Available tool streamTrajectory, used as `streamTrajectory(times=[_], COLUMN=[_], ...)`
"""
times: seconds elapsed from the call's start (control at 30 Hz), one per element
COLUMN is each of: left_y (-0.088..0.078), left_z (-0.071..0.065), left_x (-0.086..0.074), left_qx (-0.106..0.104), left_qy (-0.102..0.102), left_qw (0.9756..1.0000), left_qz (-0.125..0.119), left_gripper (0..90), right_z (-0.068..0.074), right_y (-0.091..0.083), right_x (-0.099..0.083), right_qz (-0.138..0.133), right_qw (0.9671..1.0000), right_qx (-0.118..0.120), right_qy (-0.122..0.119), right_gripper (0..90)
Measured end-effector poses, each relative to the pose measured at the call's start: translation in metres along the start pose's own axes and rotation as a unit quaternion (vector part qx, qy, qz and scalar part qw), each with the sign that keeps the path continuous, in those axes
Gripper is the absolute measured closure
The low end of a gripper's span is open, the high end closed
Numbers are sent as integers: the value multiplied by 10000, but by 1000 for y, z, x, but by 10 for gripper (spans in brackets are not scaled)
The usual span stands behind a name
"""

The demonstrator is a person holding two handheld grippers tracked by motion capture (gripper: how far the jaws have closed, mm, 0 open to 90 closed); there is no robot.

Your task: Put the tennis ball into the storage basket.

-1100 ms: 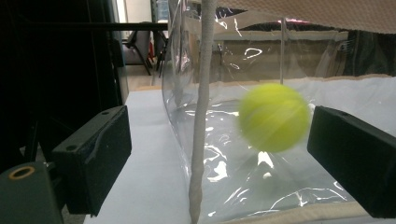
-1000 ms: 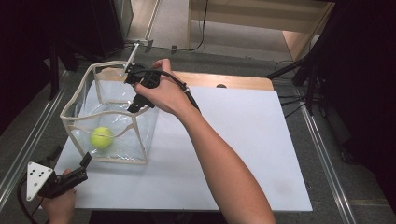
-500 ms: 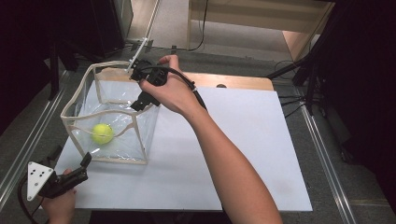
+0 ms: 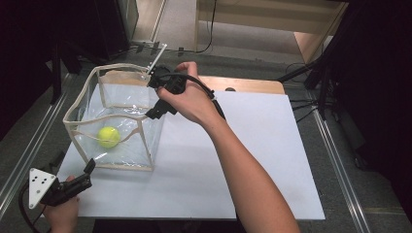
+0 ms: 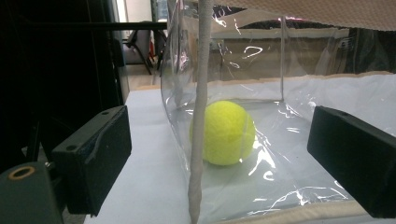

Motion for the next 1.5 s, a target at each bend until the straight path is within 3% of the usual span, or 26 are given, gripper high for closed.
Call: streamTrajectory(times=[0.9,1.27,1.5], left_y=[0,0,0], left_z=[0,0,0], left_x=[0,0,0], left_qx=[-7,-6,-5], left_qy=[35,45,46], left_qw=[10000,10000,10000], left_qz=[10,15,11], left_gripper=[68,68,68], right_z=[17,26,32], right_y=[13,23,28], right_x=[-61,-83,-98], right_qz=[-157,-402,-523], right_qw=[9996,9990,9982], right_qx=[-68,-106,-107], right_qy=[228,157,262], right_gripper=[0,0,0])
Point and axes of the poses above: each handheld gripper's, and its own axes: y roughly forward along the jaws, x roughly out of its top, z roughly to its left, the point moved 9 cm from there along y, roughly forward along the jaws, and after that the axes turned 6 degrees about -y, right-handed, at the moved point
